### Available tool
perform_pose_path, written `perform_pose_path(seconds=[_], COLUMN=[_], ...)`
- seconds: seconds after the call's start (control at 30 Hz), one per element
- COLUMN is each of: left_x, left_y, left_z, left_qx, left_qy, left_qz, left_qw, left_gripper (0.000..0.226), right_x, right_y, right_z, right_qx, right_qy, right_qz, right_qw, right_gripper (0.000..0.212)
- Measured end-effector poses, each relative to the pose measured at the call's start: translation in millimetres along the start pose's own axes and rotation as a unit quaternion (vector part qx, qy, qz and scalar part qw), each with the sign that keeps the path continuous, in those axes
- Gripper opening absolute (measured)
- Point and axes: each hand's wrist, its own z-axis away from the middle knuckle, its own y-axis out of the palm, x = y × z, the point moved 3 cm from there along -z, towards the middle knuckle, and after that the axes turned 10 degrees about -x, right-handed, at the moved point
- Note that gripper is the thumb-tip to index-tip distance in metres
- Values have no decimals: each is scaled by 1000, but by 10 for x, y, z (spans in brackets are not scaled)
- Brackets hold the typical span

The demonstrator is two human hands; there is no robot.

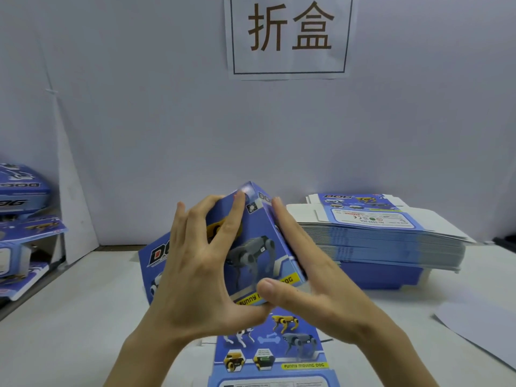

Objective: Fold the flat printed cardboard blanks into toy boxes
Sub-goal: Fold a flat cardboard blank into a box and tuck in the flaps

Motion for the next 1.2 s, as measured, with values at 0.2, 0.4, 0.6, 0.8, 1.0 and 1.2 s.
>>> perform_pose_path(seconds=[0.2, 0.4, 0.6, 0.8, 1.0, 1.2], left_x=[5, -6, -33, 104, 385, 511], left_y=[9, 0, 8, 110, 297, 277], left_z=[16, 2, 8, 33, 102, 84], left_qx=[-3, -27, 8, -24, -51, -21], left_qy=[-18, -10, 86, 16, -477, -346], left_qz=[21, 31, 38, 24, 485, 498], left_qw=[1000, 999, 996, 999, 731, 795], left_gripper=[116, 108, 111, 102, 110, 76], right_x=[53, 61, 25, -208, -355, -497], right_y=[53, 126, 76, -33, 205, 2], right_z=[-19, -8, -36, -97, -55, -66], right_qx=[-31, -19, -116, -295, -325, -354], right_qy=[-65, -68, 51, 99, 94, 137], right_qz=[104, 134, -110, -286, -376, -272], right_qw=[992, 988, 986, 906, 862, 884], right_gripper=[89, 87, 85, 86, 86, 39])
